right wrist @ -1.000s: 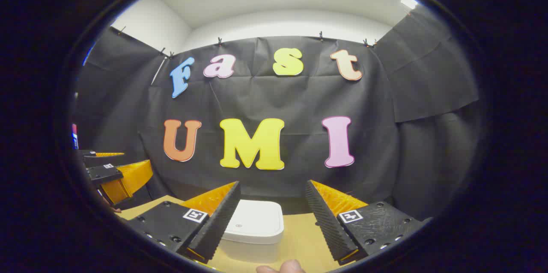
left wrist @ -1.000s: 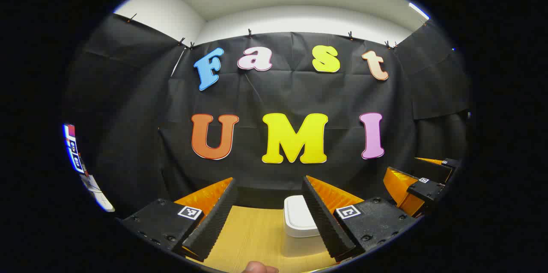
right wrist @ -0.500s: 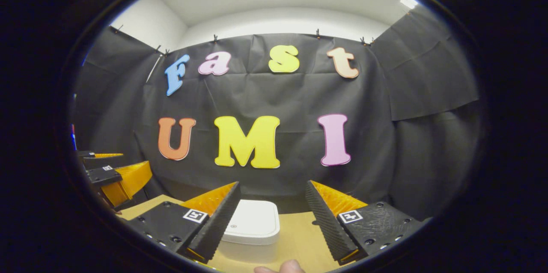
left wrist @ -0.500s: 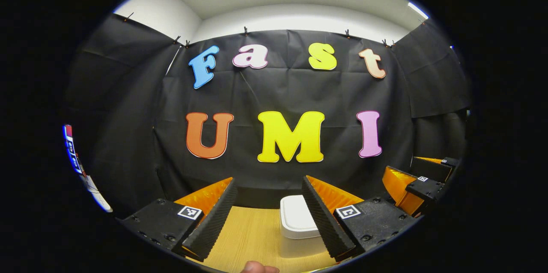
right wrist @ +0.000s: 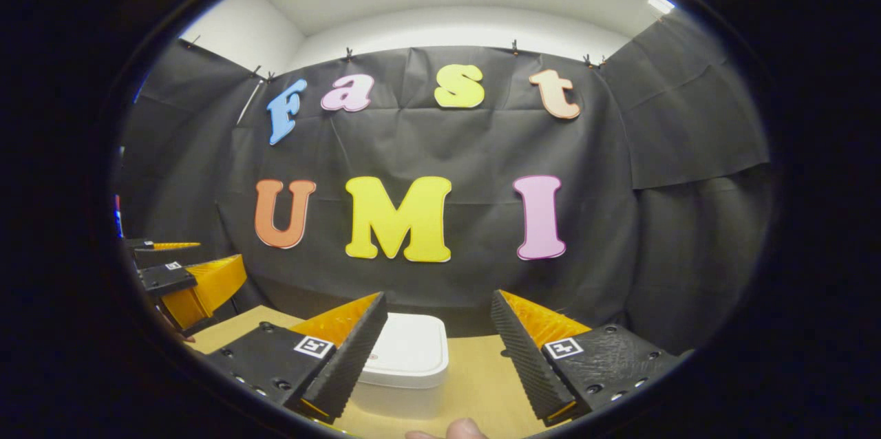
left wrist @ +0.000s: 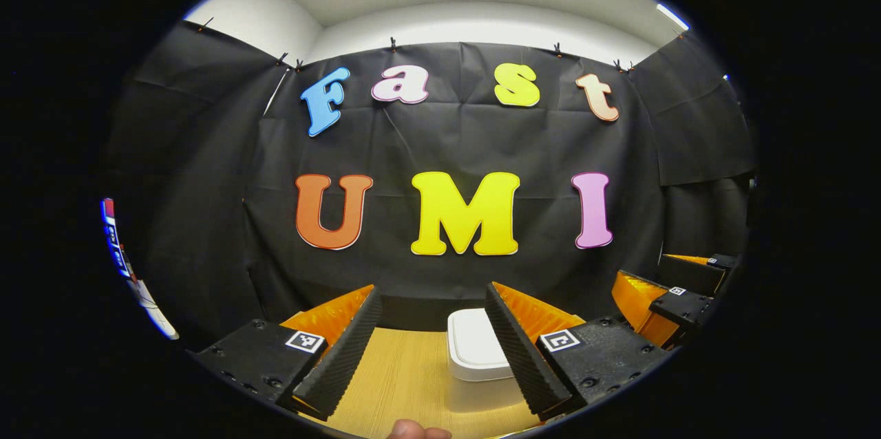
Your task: Press the lid of the desktop garbage bin to open it, pick up the crumpled paper on the desktop and throw it into the bin, then pick up the pop can on the desktop and drop it into the bin, and finally close the garbage bin lid.
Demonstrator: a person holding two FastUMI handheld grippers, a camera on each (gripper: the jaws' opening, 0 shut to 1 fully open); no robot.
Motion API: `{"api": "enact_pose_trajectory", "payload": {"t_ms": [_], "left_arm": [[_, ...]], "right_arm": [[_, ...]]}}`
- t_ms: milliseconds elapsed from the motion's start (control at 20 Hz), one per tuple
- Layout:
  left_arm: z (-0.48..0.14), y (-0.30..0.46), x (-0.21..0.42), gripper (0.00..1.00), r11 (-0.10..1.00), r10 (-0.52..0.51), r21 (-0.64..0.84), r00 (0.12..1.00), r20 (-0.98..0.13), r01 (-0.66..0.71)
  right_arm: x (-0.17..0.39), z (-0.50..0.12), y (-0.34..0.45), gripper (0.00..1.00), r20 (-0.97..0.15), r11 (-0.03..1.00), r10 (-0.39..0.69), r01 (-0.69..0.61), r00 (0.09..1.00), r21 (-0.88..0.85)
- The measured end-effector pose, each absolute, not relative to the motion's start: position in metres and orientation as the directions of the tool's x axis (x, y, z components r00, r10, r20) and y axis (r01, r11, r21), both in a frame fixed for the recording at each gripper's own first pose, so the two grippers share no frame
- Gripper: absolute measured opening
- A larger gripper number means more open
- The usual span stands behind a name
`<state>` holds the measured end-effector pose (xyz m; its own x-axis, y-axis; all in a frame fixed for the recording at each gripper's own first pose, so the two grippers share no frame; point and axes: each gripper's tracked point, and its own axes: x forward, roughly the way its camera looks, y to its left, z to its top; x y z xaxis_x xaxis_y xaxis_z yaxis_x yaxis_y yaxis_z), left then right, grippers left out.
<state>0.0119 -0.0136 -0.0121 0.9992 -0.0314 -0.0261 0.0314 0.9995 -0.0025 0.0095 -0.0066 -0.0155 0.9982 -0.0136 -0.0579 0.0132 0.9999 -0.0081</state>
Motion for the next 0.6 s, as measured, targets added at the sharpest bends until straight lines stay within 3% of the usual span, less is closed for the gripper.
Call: {"api": "enact_pose_trajectory", "payload": {"t_ms": [600], "left_arm": [[-0.012,-0.018,0.006,0.98,0.999,-0.032,0.011,0.999,-0.017,0.032]], "right_arm": [[0.022,-0.044,0.002,0.95,-0.164,0.999,0.044,-0.044,0.985,0.001]]}}
